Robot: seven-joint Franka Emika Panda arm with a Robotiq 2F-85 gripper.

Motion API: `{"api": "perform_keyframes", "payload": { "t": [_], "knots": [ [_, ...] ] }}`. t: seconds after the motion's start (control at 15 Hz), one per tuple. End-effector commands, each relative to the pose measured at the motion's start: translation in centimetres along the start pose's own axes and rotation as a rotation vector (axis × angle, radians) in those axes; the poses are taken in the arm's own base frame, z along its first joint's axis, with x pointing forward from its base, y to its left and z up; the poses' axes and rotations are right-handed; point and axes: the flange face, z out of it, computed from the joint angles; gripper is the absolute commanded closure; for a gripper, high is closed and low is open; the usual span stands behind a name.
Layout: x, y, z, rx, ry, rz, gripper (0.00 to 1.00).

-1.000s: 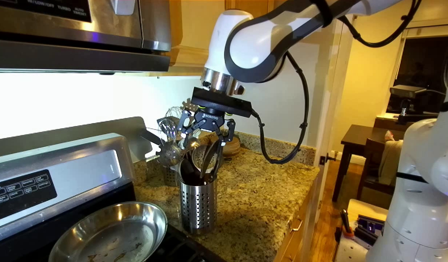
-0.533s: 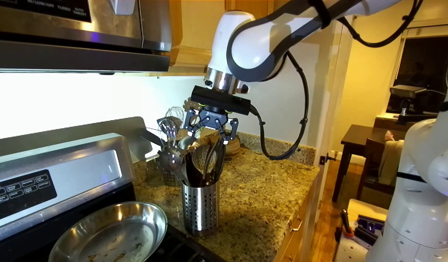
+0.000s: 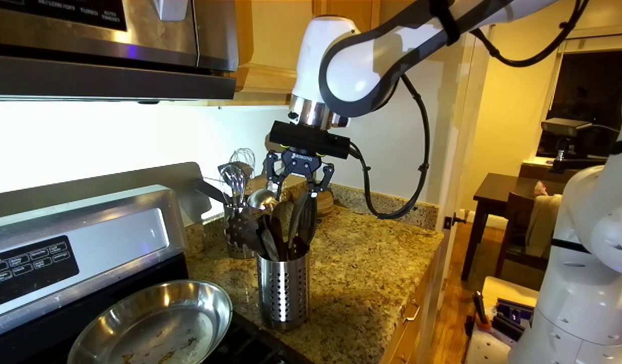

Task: Remove the spatula and spoon from the utensil holder closer to you respectively

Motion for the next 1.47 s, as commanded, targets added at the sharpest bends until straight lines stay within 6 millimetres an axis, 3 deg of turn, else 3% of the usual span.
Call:
{"api": "perform_keyframes", "payload": {
  "t": [0.0, 0.33, 0.53, 1.0, 1.4],
  "knots": [
    [0.0, 0.3, -0.3, -0.022, 0.022, 0.006, 0.55],
    [0.0, 0.2, -0.2, -0.024, 0.041, -0.019, 0.87],
    [-0.1, 0.2, 0.0, -0.026, 0.041, -0.026, 0.94],
    [-0.7, -0.6, -0.6, -0.011, 0.037, -0.056, 0.92],
    [-2.4, -2.4, -3.6, 0.007, 0.097, -0.149, 0.92]
  ]
}}
